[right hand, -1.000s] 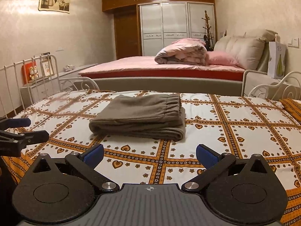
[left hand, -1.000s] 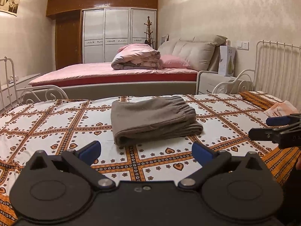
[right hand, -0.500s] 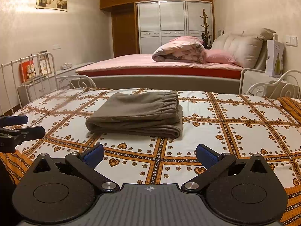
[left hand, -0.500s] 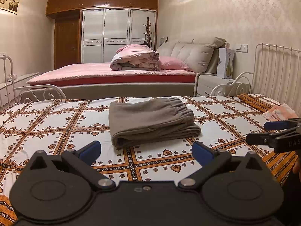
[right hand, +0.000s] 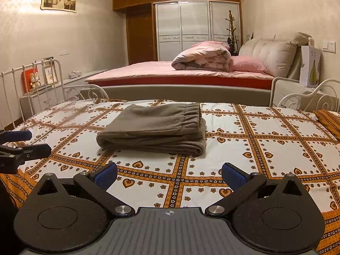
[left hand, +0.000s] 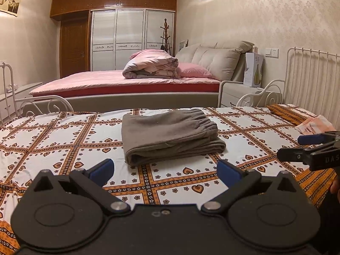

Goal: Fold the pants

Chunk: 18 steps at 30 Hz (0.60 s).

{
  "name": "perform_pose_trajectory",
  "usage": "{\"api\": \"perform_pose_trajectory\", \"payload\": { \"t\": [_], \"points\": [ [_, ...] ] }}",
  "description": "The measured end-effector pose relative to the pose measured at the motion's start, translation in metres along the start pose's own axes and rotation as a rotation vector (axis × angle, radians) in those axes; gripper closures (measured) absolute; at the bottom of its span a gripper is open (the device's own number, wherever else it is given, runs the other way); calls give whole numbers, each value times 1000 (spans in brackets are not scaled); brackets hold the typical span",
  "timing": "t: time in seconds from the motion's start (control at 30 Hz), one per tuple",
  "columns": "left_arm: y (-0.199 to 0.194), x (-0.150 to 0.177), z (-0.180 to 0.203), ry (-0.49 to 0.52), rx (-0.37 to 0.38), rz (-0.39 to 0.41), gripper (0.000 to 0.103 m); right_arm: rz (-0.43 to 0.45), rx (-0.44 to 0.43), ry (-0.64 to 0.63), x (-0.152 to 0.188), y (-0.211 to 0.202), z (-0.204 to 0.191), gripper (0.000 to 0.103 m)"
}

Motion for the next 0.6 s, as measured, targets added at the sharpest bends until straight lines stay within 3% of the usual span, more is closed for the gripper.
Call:
{"api": "perform_pose_trajectory", "payload": {
  "t": [0.6],
  "points": [
    [0, 0, -1, -3, -1, 1, 6, 0, 0, 0, 0, -1, 0, 0]
  ]
}}
Point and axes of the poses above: each gripper's, at about its wrist camera, not at the fingertips, and y roughly the way its jaws point, z to its right, x to its underside, the point moved 10 cm from there along y, roughly the way its jaws point, and after that the axes turned 12 degrees about -x, right-handed, at the moved point
